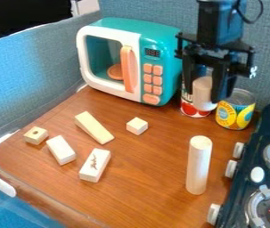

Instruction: Put the small cylinder on top of the long cylinder

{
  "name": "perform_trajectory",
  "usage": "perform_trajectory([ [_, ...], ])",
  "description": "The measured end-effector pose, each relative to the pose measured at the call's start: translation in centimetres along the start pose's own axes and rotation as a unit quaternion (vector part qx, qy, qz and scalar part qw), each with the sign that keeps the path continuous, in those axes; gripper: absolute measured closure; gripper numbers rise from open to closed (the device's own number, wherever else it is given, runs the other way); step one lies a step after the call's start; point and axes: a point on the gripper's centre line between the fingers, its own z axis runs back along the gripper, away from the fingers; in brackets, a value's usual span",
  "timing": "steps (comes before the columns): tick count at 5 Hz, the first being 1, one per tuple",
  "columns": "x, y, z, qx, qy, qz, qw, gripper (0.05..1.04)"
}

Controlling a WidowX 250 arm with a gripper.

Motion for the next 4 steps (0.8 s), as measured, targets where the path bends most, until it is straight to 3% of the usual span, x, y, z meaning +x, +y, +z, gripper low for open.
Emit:
perform_trajectory([
  [2,-1.1,0.1,-2.7,-0.002,0.041,-0.004,0.9991,0.534],
  [3,-1.0,0.0,-4.1,-0.013,0.042,-0.014,0.9989,0.534],
  [4,-0.5,0.6,-4.3,-0.032,0.024,-0.010,0.9992,0.534],
])
